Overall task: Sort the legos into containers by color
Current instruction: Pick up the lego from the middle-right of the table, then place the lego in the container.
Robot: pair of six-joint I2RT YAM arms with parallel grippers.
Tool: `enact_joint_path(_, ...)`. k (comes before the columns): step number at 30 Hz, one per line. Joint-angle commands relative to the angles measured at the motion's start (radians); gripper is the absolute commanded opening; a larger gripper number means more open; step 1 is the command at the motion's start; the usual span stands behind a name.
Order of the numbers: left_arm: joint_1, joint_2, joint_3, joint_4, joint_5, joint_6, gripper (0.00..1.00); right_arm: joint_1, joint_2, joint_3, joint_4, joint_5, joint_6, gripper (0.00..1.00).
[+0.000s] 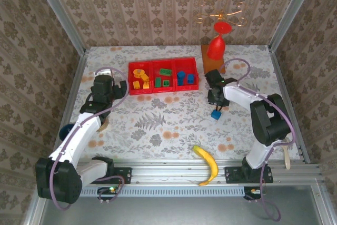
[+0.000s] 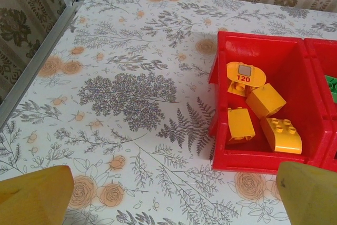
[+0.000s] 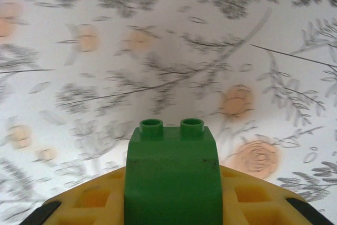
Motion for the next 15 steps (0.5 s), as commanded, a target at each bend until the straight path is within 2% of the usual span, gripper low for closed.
enact_joint_path(1, 0.009, -0.025, -0.016, 0.018, 0.001, -0.024, 1.00, 0.069, -0.036, 0.074, -0.035, 0.044, -0.026, 0.25)
enact_joint_path(8, 0.012, -0.032, -0.026, 0.021, 0.004, -0.035, 1.00, 0.208, 0.053, 0.269, -0.018, 0.035, -0.086, 0.25)
enact_joint_path(15, 0.015, -0.040, -0.027, 0.018, 0.018, -0.038, 1.00, 0.264, 0.238, 0.532, -0.041, 0.015, -0.166, 0.25)
